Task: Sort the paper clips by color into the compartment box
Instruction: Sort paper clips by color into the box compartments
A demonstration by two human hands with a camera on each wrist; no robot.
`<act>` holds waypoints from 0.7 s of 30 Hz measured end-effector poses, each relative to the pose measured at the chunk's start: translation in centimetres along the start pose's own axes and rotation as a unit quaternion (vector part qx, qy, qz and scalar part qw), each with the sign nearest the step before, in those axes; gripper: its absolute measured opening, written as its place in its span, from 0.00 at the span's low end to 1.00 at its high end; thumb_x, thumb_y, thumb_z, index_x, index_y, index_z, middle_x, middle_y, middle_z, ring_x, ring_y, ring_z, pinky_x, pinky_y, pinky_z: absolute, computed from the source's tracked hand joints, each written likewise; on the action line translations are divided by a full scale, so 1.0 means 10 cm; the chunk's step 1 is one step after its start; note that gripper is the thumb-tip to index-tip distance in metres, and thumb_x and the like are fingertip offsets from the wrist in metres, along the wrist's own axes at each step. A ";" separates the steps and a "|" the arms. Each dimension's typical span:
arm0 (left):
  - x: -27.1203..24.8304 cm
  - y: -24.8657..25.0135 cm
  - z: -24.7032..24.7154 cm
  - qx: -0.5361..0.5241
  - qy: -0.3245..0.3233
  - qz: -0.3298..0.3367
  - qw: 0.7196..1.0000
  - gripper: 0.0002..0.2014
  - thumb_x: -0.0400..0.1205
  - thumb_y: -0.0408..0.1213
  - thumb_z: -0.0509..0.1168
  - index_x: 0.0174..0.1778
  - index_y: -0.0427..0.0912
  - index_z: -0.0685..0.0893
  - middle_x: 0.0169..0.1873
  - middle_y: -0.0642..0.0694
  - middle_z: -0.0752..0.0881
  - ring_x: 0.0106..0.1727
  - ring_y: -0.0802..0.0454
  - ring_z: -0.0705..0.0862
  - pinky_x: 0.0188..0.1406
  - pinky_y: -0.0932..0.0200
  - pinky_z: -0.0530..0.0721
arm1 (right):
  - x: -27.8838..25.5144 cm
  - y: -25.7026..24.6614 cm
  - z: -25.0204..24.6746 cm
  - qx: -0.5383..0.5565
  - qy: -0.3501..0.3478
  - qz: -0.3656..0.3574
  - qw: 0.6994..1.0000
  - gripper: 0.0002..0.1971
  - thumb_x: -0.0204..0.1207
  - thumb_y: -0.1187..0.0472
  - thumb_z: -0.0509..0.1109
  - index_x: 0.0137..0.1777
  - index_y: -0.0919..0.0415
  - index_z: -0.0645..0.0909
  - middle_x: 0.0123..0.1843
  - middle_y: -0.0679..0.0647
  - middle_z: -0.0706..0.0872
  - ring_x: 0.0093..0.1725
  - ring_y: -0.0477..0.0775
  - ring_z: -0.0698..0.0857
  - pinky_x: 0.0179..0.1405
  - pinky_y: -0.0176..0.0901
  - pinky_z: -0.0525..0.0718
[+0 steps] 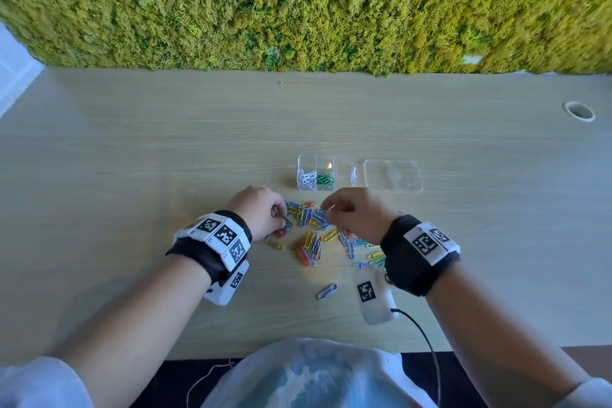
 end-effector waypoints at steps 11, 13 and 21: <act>0.04 0.05 0.03 0.038 -0.022 0.028 0.999 0.04 0.76 0.36 0.65 0.35 0.48 0.82 0.40 0.51 0.81 0.44 0.49 0.83 0.45 0.57 0.81 | -0.23 0.04 0.18 -0.059 -0.001 0.072 0.996 0.06 0.77 0.56 0.67 0.41 0.57 0.79 0.27 0.47 0.74 0.26 0.49 0.73 0.21 0.34 0.67; 0.03 0.03 0.04 -0.008 -0.003 0.023 1.000 0.05 0.75 0.35 0.66 0.34 0.46 0.83 0.38 0.51 0.83 0.43 0.49 0.84 0.43 0.59 0.80 | -0.27 -0.01 0.23 -0.220 0.001 0.058 0.974 0.09 0.73 0.52 0.70 0.52 0.52 0.82 0.36 0.46 0.78 0.36 0.50 0.77 0.26 0.33 0.69; -0.01 -0.03 0.04 -0.178 0.018 -0.019 0.984 0.10 0.74 0.32 0.69 0.32 0.52 0.81 0.32 0.55 0.85 0.35 0.52 0.83 0.36 0.63 0.80 | -0.17 -0.08 0.36 -0.312 -0.013 0.002 0.950 0.02 0.75 0.54 0.67 0.42 0.49 0.79 0.51 0.52 0.87 0.45 0.53 0.80 0.42 0.38 0.73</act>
Point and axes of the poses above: each hand's wrist, its own x-axis towards the middle knuckle, its own z-axis out of the palm, y = z × x, the point moved 1 cm from there along x, towards the middle knuckle
